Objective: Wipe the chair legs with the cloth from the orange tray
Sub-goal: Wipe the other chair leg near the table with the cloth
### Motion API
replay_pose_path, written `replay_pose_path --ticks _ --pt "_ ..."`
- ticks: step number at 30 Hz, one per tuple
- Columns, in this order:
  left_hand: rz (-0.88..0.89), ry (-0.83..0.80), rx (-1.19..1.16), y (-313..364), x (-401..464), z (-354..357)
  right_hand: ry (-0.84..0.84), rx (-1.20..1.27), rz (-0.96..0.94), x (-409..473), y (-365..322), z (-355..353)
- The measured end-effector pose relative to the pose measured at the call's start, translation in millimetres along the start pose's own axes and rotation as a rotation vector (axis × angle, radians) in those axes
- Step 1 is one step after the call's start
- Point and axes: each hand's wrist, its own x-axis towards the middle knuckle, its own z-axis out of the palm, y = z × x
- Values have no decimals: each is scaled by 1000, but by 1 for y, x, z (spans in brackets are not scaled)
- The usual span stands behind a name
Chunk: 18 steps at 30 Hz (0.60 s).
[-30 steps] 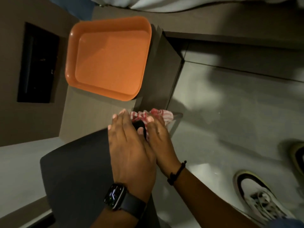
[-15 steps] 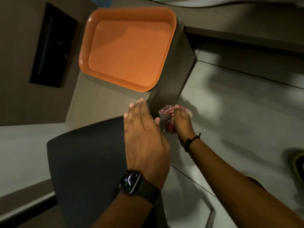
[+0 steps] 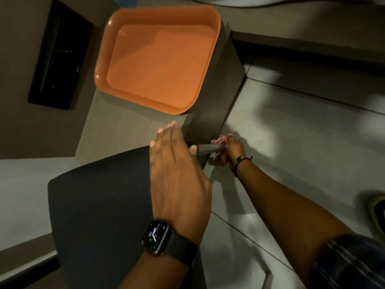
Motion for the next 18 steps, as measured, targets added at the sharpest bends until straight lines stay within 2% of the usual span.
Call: replay_pose_path --ticks 3,6,10,12,16,18 --pt "6 -13 21 1 -1 -2 22 151 -56 -29 -3 14" --pt "-2 -30 38 2 -1 -4 14 199 -235 -86 -6 28" --pt "-28 -30 34 8 -1 -7 -115 219 -307 -148 -17 34" --pt "-41 -29 25 8 -1 -6 -154 304 -227 -162 -24 27" --pt "-45 -54 -21 5 1 -8 -262 546 85 -178 -45 -5" --pt "-49 -104 -17 8 2 -13 -313 625 136 -192 -58 -27"
